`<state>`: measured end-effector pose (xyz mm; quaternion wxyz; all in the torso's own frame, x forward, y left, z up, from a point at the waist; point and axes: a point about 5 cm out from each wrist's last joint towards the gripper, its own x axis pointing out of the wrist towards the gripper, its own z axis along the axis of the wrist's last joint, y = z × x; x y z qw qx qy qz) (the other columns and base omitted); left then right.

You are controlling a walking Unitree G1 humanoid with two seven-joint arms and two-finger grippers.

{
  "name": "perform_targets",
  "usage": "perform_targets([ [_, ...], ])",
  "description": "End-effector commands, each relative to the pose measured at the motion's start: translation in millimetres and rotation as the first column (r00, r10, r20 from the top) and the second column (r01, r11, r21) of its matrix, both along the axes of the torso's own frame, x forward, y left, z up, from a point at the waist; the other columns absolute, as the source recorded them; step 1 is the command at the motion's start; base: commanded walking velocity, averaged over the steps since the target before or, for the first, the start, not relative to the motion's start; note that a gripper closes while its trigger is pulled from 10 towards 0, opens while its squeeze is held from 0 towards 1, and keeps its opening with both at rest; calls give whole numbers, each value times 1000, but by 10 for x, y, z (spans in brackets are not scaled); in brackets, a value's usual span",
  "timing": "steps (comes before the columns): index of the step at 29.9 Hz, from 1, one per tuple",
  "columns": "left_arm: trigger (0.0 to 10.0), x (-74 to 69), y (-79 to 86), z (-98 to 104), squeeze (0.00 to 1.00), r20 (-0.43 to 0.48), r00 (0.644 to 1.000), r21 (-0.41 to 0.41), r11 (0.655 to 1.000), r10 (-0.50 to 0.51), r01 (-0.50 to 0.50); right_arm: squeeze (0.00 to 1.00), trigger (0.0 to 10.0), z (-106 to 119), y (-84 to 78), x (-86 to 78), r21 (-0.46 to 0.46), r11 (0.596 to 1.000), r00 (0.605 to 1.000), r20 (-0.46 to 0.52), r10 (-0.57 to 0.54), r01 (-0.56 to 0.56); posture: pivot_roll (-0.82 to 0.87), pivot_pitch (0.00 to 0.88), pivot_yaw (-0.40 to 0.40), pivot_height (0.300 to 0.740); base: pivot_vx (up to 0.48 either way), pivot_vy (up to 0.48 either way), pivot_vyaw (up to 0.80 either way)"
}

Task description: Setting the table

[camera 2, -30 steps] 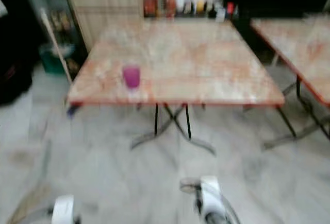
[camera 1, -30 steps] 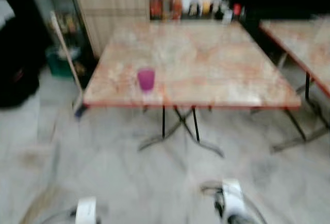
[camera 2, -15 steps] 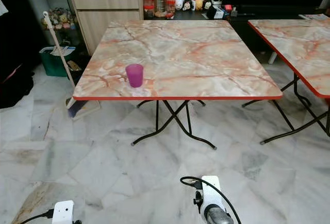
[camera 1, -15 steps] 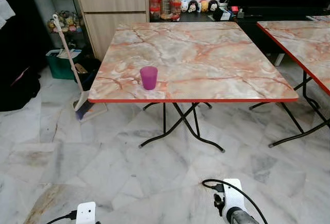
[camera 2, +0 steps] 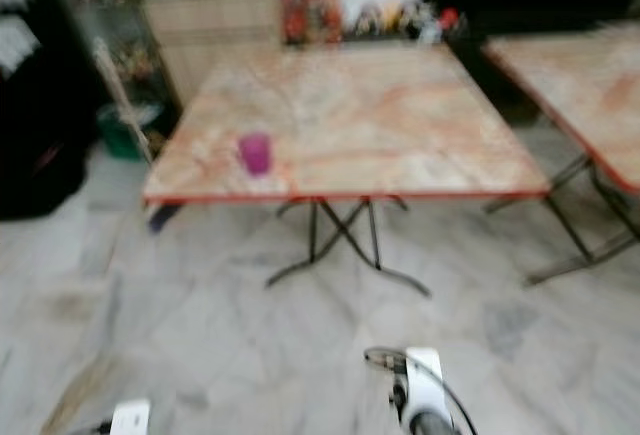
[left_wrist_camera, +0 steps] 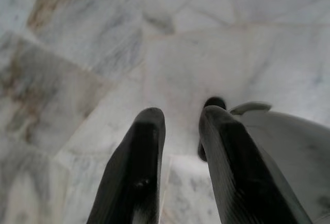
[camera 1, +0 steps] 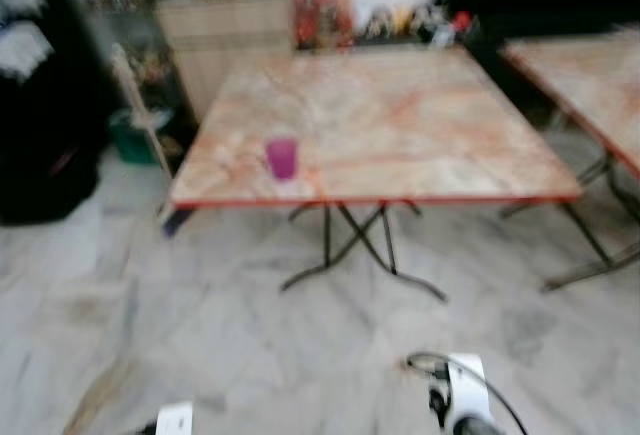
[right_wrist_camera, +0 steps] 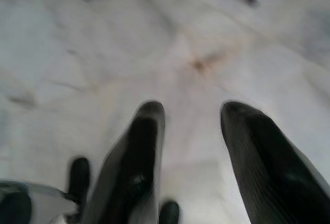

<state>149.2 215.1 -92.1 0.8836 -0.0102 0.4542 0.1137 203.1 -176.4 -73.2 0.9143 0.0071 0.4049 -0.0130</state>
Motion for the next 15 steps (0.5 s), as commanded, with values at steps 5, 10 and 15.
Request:
perform_targets([
  [5,10000,107,-40,37,0,33,999,-9,1000,0,0,0,10000,5,-25,0,-23,999,1000,1,30,-30,20,0,16,732,305,0,0],
  [10,10000,89,-47,29,0,29,1000,-12,1000,3,-3,0,10000,4,-26,1,-26,999,999,-2,37,-37,21,0,14,732,308,0,324],
  [15,10000,85,-50,27,0,29,1000,-13,1000,5,-5,0,10000,-3,-37,-9,-23,1000,1000,-11,17,-17,20,0,14,732,311,0,91],
])
